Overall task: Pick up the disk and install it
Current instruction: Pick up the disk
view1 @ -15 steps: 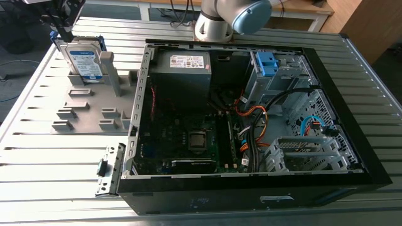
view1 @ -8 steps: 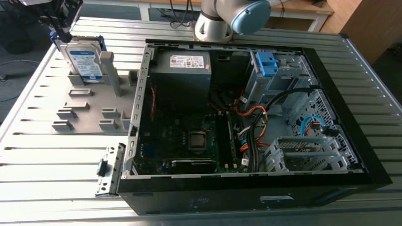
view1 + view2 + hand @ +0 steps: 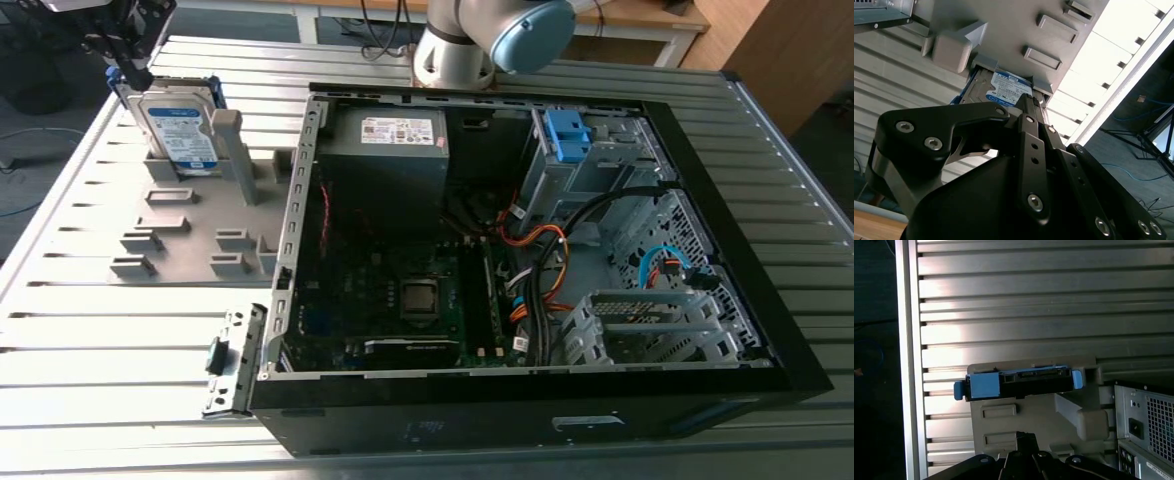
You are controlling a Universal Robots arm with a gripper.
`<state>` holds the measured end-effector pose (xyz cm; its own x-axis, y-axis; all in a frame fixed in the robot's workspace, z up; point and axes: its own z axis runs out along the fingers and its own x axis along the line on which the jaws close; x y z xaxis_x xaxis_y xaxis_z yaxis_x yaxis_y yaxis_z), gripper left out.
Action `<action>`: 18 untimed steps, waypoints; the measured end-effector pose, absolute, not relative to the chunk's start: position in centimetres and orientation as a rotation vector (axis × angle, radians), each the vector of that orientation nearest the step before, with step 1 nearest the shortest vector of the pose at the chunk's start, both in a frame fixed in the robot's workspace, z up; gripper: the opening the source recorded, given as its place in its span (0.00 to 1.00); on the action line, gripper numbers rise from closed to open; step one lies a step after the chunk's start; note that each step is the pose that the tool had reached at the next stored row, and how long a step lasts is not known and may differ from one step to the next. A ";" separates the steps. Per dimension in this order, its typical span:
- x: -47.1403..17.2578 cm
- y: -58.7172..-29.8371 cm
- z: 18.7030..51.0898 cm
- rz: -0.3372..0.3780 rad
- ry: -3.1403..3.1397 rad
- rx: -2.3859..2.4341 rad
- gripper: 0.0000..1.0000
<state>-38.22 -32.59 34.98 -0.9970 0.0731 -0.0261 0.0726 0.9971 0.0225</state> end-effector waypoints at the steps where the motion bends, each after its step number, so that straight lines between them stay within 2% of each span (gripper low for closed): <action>1: -38.2 -32.6 35.0 0.034 3.113 0.111 0.11; 18: -38.2 -32.6 35.0 0.034 3.114 0.060 0.11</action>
